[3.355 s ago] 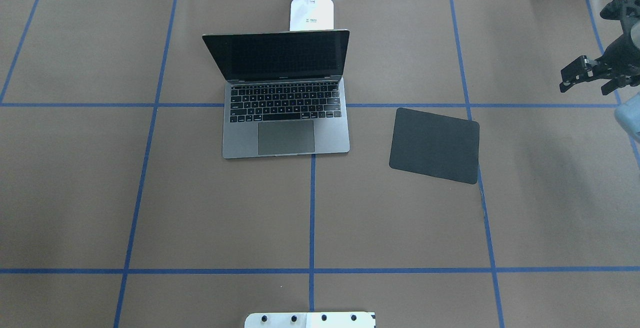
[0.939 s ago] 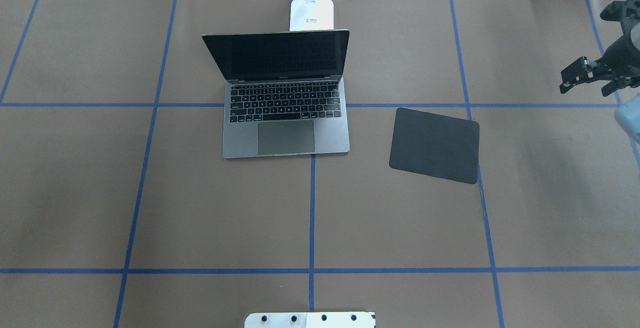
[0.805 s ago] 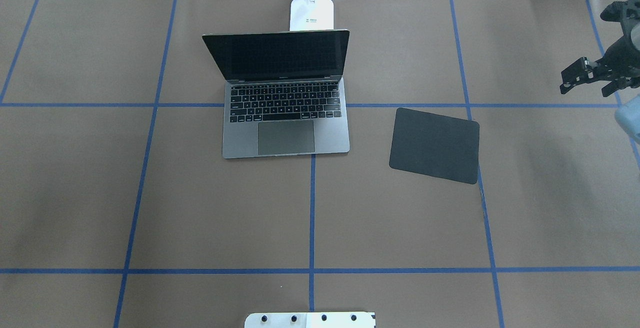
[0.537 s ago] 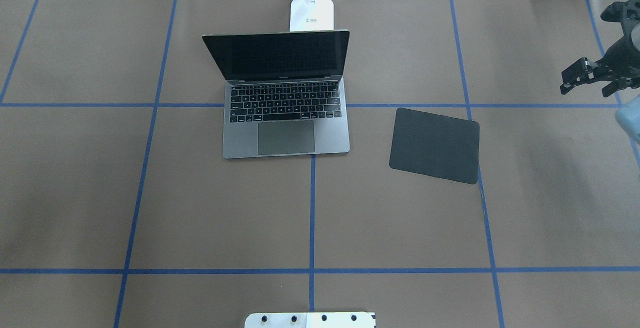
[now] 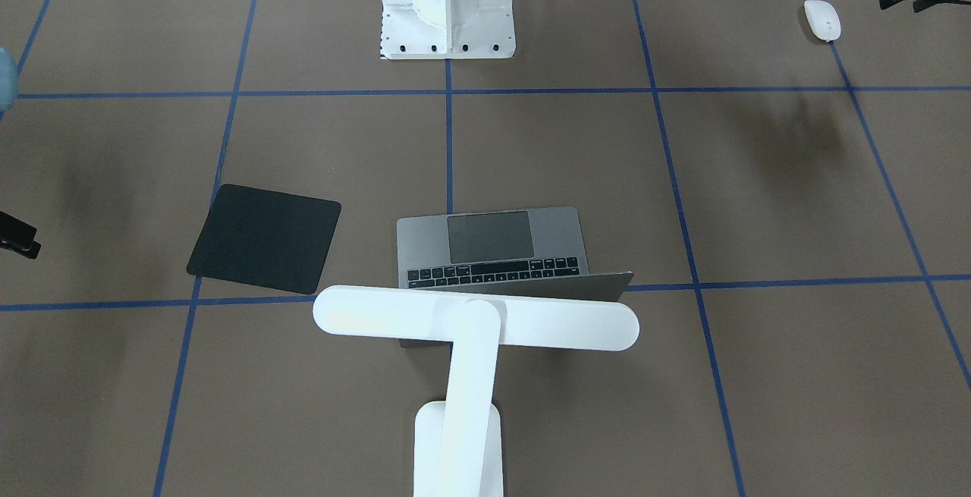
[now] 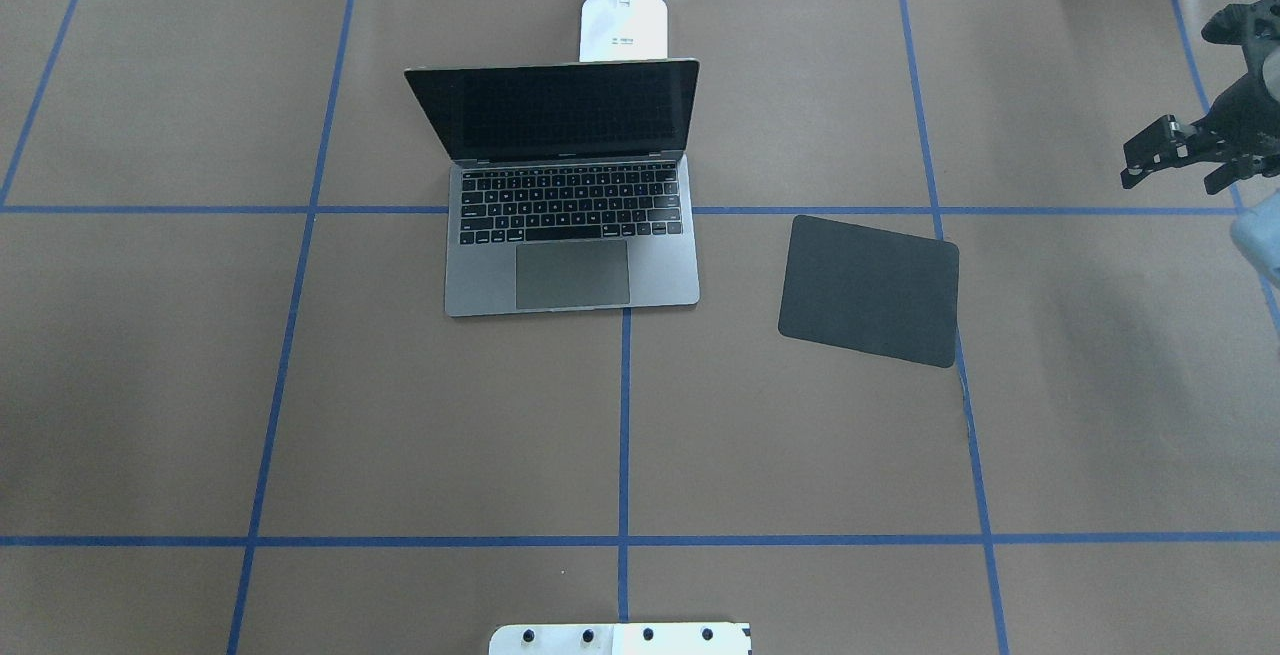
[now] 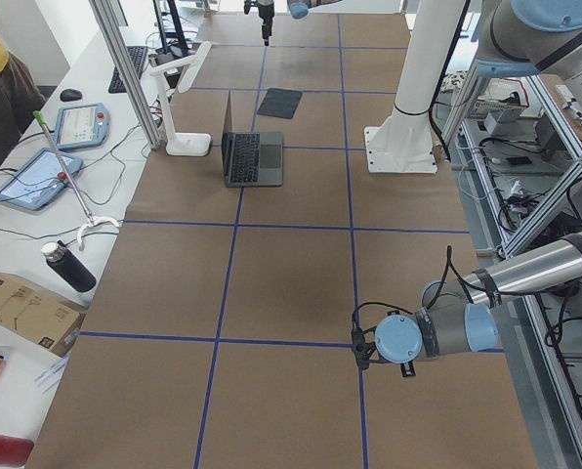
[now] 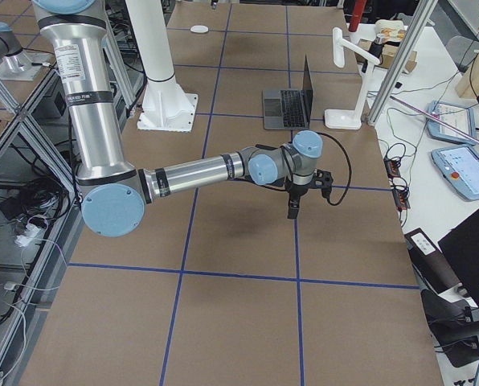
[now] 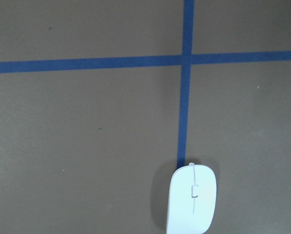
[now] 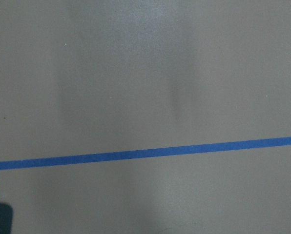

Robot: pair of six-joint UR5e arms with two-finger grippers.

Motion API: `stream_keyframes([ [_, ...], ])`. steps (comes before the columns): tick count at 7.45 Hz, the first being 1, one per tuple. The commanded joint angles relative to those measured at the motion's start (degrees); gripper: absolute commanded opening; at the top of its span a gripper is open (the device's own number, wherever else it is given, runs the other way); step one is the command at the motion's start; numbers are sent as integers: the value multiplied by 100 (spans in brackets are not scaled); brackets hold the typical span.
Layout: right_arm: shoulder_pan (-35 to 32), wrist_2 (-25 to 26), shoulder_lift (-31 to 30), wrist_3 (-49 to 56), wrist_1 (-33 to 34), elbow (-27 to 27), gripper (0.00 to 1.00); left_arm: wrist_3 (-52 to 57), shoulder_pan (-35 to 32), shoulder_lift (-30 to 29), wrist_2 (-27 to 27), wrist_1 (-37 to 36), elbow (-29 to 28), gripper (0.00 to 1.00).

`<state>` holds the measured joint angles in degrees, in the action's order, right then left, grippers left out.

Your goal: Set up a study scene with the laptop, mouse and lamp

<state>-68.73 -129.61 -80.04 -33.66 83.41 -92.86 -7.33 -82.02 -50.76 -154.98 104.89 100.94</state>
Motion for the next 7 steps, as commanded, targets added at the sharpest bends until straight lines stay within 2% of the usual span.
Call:
stream_keyframes([
  [1, 0, -3, 6, 0, 0, -4, 100, -1208, -86, 241, -234, 1555, -388, 100],
  [2, 0, -3, 6, -9, 9, -4, 100, -1775, -69, 198, -217, 1778, -382, 100],
  [3, 0, -3, 6, -9, 0, -4, 100, -2398, -42, 58, 18, 2363, -339, 100],
  [4, 0, 6, 6, -9, 0, 5, 100, -2561, 28, -126, 273, 2456, -234, 100],
  [7, 9, -3, 15, -9, 9, 23, 100, -2668, 799, -216, 1546, 2457, 424, 100],
])
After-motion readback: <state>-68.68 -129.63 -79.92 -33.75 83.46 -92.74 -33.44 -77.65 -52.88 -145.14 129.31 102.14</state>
